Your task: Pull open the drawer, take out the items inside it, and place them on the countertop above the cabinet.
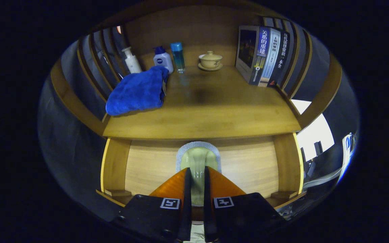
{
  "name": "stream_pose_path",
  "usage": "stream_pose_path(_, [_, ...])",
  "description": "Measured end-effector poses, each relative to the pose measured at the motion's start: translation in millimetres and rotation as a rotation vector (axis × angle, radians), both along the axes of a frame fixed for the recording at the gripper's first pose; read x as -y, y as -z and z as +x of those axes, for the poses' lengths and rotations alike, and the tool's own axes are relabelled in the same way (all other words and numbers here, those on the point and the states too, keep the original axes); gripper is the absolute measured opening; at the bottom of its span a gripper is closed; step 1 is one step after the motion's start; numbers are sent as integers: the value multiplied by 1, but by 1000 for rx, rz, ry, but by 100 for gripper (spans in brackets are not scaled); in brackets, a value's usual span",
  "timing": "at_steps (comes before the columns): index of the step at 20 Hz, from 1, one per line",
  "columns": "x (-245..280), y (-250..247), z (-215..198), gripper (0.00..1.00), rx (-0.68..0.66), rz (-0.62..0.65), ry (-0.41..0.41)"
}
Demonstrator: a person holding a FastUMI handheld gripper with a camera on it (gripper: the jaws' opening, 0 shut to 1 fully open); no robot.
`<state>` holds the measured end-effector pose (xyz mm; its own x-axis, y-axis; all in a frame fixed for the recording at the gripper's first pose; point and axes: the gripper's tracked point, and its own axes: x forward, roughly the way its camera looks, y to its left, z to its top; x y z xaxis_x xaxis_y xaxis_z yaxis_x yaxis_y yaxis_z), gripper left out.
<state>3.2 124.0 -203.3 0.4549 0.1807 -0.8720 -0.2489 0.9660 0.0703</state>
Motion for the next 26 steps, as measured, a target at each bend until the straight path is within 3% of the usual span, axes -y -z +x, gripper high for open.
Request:
stream_pose_path(12, [-17, -43, 94, 23, 57, 5, 56])
stream_pose_path(26, [-31, -4, 171, 25, 36, 26, 101])
